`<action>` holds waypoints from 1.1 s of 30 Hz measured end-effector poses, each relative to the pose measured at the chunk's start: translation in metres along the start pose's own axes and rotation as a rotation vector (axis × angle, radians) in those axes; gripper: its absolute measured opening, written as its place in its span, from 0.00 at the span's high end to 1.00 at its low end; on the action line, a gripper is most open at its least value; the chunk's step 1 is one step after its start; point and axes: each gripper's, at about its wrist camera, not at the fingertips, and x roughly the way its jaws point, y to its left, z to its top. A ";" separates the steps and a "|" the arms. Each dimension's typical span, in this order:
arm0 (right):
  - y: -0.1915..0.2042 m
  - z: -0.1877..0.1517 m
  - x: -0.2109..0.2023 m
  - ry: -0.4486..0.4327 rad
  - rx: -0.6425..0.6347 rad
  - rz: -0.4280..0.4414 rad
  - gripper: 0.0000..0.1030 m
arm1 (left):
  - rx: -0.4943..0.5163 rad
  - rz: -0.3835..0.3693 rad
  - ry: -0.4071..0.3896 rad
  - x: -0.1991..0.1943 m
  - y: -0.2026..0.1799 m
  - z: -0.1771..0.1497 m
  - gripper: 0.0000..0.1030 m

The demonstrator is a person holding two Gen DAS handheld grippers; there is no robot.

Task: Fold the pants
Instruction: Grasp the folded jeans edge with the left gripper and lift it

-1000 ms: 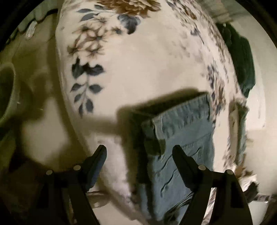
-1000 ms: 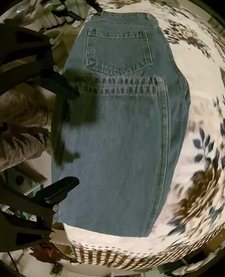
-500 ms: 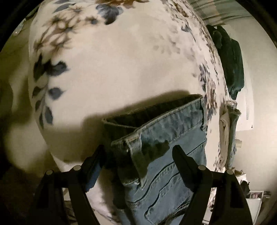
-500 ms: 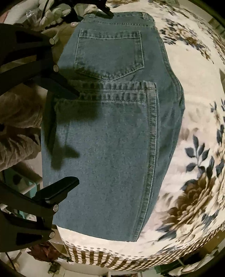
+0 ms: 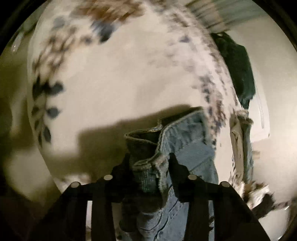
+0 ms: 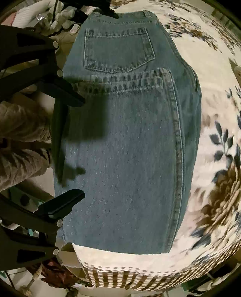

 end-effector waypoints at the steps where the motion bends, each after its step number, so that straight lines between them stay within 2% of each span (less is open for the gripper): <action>1: -0.003 -0.001 -0.001 -0.003 0.003 0.001 0.10 | 0.039 0.005 -0.023 -0.008 -0.010 -0.003 0.69; 5: -0.013 -0.004 -0.005 -0.020 0.016 0.004 0.10 | 0.179 -0.017 -0.083 -0.043 -0.051 -0.018 0.70; 9: -0.032 -0.007 -0.011 -0.024 0.055 0.015 0.10 | 0.369 -0.072 -0.092 -0.077 -0.111 -0.045 0.70; 10: -0.039 -0.007 -0.013 -0.027 0.070 0.020 0.10 | 0.440 -0.092 -0.086 -0.086 -0.133 -0.059 0.70; 15: -0.087 -0.013 -0.024 -0.051 0.148 0.037 0.10 | 0.671 -0.160 -0.053 -0.102 -0.202 -0.126 0.70; 18: -0.124 -0.017 -0.032 -0.064 0.193 0.045 0.11 | 0.811 -0.210 0.016 -0.097 -0.240 -0.187 0.71; 20: -0.151 -0.016 -0.040 -0.074 0.217 0.038 0.11 | 0.865 -0.224 0.058 -0.086 -0.255 -0.221 0.71; 25: -0.225 -0.027 -0.046 -0.094 0.312 0.015 0.11 | 0.997 -0.188 0.219 -0.037 -0.268 -0.307 0.71; 28: -0.263 -0.032 -0.035 -0.092 0.350 0.016 0.11 | 1.025 -0.139 0.292 -0.013 -0.264 -0.332 0.71; 30: -0.279 -0.030 -0.032 -0.094 0.359 0.035 0.11 | 1.030 -0.066 0.358 0.002 -0.264 -0.340 0.69; 32: -0.288 -0.026 -0.031 -0.102 0.349 0.112 0.11 | 0.998 -0.031 0.405 0.006 -0.265 -0.340 0.60; 33: -0.288 -0.025 -0.031 -0.067 0.348 0.082 0.11 | 0.967 -0.041 0.433 0.005 -0.266 -0.336 0.58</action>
